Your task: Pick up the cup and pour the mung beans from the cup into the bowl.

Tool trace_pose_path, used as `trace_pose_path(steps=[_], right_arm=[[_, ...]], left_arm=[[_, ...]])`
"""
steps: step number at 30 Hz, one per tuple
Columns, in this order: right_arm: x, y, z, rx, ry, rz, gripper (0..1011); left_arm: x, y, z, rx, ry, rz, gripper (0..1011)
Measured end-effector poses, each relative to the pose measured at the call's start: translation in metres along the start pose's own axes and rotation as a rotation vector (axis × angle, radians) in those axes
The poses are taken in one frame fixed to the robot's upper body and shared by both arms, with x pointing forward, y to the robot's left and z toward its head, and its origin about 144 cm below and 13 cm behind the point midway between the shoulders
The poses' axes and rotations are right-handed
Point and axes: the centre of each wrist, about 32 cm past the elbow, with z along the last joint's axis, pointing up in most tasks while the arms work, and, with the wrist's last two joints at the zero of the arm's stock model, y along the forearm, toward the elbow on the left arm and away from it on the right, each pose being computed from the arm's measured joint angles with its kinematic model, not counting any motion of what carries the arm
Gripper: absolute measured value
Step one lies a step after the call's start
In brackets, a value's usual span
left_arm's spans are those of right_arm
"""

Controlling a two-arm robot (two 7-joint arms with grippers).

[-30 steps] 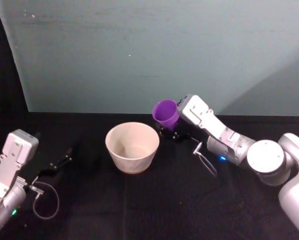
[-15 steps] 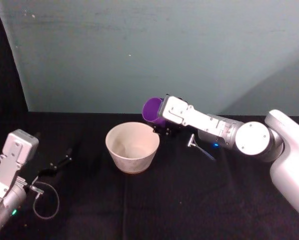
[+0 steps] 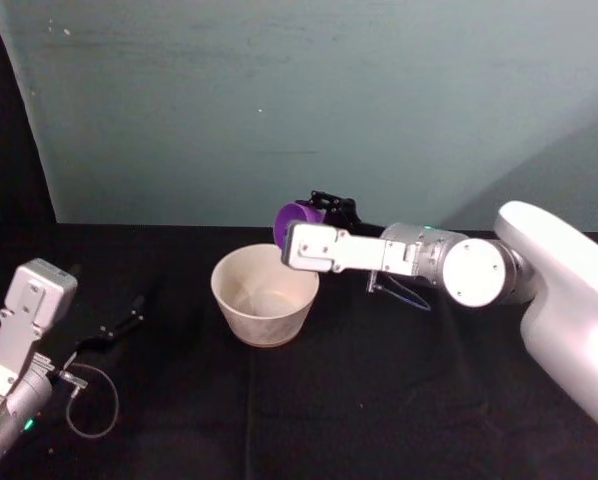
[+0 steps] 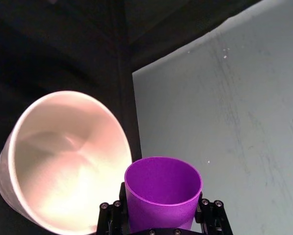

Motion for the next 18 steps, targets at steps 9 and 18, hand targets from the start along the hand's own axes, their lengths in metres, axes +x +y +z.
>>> trace_pose_path(steps=[9, 18], right_arm=[[-0.004, 0.004, 0.015, -0.03, -0.097, -0.002, 733], [-0.008, 0.008, 0.027, -0.054, -0.176, -0.002, 732]], left_arm=[[0.0, 0.0, 0.0, 0.0, 0.0, 0.0, 1011], [0.0, 0.0, 0.0, 0.0, 0.0, 0.0, 1011]])
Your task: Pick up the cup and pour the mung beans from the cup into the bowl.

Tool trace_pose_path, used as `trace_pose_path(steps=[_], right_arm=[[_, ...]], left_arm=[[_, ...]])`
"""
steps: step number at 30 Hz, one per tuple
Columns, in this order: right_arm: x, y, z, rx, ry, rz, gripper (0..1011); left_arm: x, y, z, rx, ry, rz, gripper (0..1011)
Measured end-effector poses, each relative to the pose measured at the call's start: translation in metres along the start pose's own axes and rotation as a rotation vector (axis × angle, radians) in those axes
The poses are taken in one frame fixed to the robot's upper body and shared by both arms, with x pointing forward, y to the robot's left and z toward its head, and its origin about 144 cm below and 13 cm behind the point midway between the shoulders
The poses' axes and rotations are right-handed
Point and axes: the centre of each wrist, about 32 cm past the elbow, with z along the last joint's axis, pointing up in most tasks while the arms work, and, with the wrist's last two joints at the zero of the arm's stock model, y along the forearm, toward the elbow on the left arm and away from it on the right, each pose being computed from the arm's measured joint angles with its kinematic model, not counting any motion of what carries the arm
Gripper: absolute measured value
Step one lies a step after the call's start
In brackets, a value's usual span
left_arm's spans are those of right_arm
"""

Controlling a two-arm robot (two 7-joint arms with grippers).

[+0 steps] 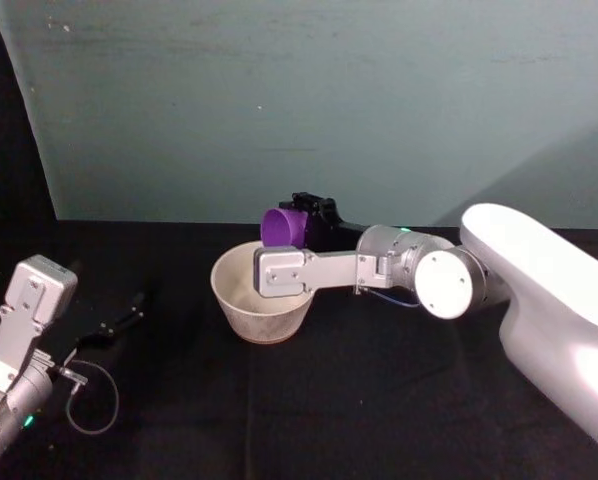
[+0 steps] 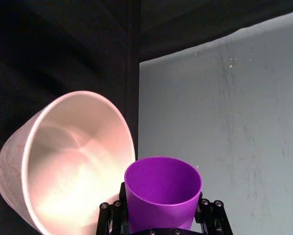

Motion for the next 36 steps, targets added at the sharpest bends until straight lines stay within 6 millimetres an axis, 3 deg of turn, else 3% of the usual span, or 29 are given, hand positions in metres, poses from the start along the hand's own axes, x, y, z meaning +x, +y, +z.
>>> trace_pose_path(steps=[11, 36], right_arm=[[-0.002, 0.002, 0.017, -0.03, -0.117, 0.009, 732], [-0.008, 0.008, 0.031, -0.071, -0.259, 0.033, 733]], left_arm=[[0.0, 0.0, 0.0, 0.0, 0.0, 0.0, 1011], [0.0, 0.0, 0.0, 0.0, 0.0, 0.0, 1011]])
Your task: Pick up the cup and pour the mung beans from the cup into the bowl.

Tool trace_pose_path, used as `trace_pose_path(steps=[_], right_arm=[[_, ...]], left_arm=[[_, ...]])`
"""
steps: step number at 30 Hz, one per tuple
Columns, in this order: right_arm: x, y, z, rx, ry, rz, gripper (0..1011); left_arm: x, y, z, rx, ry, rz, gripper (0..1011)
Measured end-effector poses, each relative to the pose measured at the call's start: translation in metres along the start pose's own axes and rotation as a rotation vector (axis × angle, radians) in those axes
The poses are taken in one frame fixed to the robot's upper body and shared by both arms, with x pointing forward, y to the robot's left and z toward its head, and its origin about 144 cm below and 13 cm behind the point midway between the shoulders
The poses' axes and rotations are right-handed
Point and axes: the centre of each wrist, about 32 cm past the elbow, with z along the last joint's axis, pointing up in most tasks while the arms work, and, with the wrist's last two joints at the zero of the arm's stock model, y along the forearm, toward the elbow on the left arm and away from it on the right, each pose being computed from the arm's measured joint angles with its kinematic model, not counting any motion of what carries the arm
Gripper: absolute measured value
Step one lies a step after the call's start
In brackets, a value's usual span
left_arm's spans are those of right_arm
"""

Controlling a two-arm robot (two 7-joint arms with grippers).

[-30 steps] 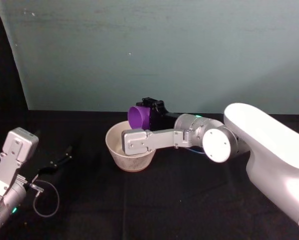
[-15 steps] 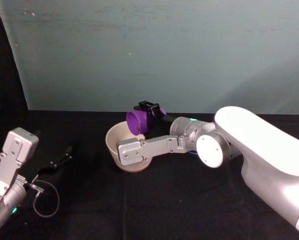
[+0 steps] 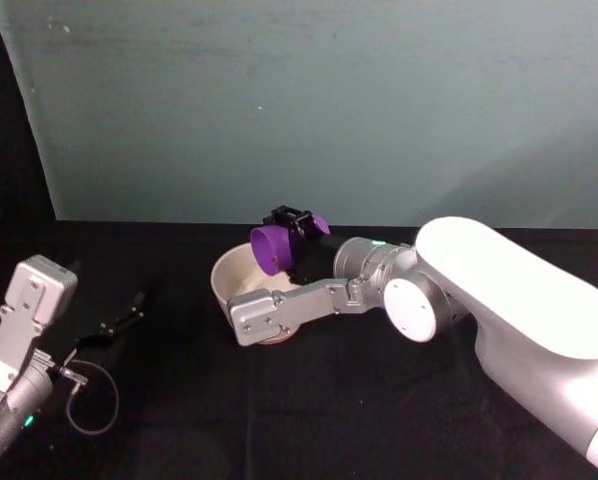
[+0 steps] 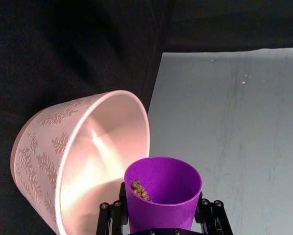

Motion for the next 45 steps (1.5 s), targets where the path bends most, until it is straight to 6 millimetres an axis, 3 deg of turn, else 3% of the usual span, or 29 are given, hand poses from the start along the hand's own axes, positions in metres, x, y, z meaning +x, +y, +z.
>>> trace_pose_path(steps=[45], right_arm=[[-0.003, 0.003, 0.015, -0.024, -0.119, 0.01, 733]], left_arm=[[0.0, 0.0, 0.0, 0.0, 0.0, 0.0, 1011]])
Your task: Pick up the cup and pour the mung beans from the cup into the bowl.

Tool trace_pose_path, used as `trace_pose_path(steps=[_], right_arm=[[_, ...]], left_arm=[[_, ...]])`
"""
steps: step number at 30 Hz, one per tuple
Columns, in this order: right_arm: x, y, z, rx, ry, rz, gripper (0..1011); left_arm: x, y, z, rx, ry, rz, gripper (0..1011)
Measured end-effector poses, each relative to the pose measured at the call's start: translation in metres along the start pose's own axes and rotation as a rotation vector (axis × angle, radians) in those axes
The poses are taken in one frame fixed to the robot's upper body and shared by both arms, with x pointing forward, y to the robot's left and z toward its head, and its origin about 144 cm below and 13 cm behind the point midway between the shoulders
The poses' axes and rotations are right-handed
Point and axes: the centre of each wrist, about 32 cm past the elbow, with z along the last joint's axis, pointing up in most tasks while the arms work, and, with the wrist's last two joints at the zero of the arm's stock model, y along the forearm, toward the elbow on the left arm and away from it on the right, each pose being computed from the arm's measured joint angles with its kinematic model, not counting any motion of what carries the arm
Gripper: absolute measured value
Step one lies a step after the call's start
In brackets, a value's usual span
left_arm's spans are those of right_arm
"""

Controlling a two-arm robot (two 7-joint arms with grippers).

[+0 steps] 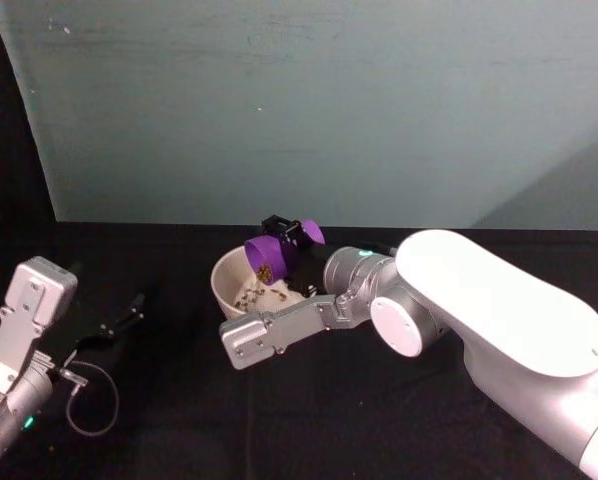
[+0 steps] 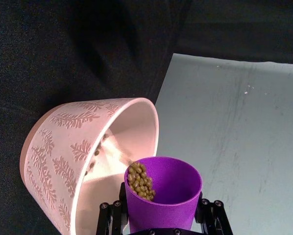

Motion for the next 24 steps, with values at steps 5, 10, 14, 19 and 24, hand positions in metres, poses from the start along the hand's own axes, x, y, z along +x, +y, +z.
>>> trace_pose_path(steps=[5, 10, 14, 19, 24], right_arm=[[0.0001, 0.0004, 0.0017, -0.005, -0.015, 0.001, 733], [0.0006, 0.0002, 0.0029, -0.008, -0.025, -0.001, 732], [0.0006, 0.0004, 0.0033, -0.007, -0.029, -0.003, 733], [0.0003, 0.0006, 0.0038, -0.003, -0.035, -0.003, 733], [0.0002, 0.0007, 0.0044, -0.002, -0.041, -0.004, 733]], left_arm=[[0.0, 0.0, 0.0, 0.0, 0.0, 0.0, 1011], [0.0, 0.0, 0.0, 0.0, 0.0, 0.0, 1011], [0.0, 0.0, 0.0, 0.0, 0.0, 0.0, 1012], [0.0, 0.0, 0.0, 0.0, 0.0, 0.0, 1011], [0.0, 0.0, 0.0, 0.0, 0.0, 0.0, 1011]])
